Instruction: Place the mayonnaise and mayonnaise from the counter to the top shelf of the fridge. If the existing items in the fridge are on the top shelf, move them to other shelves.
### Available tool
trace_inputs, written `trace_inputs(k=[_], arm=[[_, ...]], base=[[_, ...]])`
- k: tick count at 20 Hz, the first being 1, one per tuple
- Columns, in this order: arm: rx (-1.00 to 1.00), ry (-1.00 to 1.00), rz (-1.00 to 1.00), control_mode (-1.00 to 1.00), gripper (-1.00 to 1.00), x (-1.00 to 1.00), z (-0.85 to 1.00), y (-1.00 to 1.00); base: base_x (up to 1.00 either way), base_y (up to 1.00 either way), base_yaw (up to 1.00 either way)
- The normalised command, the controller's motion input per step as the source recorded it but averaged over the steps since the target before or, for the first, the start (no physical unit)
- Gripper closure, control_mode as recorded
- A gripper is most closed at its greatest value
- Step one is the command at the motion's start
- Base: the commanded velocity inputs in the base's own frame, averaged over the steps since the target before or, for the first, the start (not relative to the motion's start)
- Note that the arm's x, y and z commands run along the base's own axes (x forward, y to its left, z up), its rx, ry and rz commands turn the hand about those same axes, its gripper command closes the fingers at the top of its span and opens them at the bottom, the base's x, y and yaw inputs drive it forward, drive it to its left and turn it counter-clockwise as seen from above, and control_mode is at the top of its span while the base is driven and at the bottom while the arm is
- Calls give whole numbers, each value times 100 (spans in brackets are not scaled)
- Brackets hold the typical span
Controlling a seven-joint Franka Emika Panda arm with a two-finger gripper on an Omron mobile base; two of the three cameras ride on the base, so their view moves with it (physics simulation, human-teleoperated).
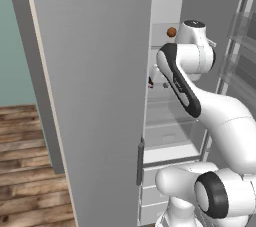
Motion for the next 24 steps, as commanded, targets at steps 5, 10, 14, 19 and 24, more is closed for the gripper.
trace_inputs(k=[5, 10, 14, 19, 24], arm=[[0, -4, 0, -100, -100, -10, 0, 0], [0, -7, 0, -100, -100, -25, 0, 0], [0, -13, 1, -100, -100, -39, 0, 0], [0, -14, 0, -100, -100, -32, 0, -3], [0, -3, 0, 100, -100, -1, 0, -3]], base=[[0, 0, 0], [0, 0, 0], [0, 0, 0], [0, 0, 0], [0, -12, 0]])
